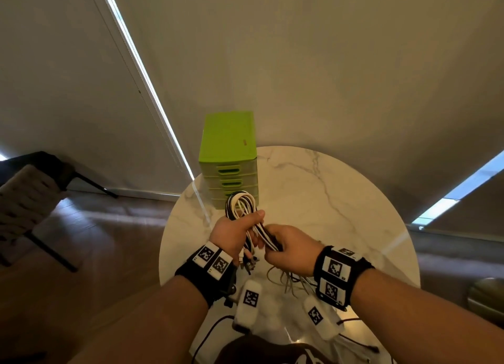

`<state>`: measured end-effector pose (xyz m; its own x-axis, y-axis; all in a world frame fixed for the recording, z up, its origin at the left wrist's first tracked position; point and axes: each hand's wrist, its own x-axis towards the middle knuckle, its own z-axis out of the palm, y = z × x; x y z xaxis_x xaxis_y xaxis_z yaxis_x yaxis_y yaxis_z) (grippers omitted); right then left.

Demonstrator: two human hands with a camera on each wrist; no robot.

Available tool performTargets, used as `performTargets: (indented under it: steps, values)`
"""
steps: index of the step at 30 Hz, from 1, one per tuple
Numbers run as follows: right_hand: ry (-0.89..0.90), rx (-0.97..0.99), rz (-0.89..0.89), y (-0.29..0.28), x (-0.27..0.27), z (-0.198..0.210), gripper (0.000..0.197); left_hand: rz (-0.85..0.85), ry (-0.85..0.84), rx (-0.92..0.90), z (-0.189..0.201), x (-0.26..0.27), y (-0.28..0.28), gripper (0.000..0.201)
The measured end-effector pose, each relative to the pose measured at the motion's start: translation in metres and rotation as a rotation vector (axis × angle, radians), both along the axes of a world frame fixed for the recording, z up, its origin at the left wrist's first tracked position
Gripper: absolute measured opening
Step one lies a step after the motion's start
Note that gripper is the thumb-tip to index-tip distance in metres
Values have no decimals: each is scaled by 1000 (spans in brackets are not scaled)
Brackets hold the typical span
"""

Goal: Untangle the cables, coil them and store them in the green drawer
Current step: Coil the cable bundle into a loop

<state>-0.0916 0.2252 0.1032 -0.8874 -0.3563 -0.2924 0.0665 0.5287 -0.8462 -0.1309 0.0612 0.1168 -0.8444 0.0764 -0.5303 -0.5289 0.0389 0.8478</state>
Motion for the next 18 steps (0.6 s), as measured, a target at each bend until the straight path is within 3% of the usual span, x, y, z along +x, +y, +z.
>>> performTargets:
  steps: [3, 6, 9, 11, 13, 15, 18]
  values:
    - [-174, 43, 71, 9, 7, -8, 13, 59, -64, 77, 0, -4, -2, 29]
    - [-178, 379, 211, 25, 1, -18, 13, 77, -154, 144, 1, -8, -8, 30]
    - [46, 817, 111, 43, -15, -17, 20, 98, -173, 192, 3, -11, -13, 26]
    - [314, 939, 22, 49, -19, -12, 25, 94, -164, 201, 5, -13, -15, 27]
    - [392, 889, -54, 49, -18, -15, 33, 79, -154, 192, 7, -13, -15, 28]
    - [196, 755, 33, 46, -12, -25, 36, 57, -91, 121, 8, -13, -13, 30]
    - [-8, 595, 253, 44, -8, -27, 80, 49, 40, -65, 10, -8, -10, 39]
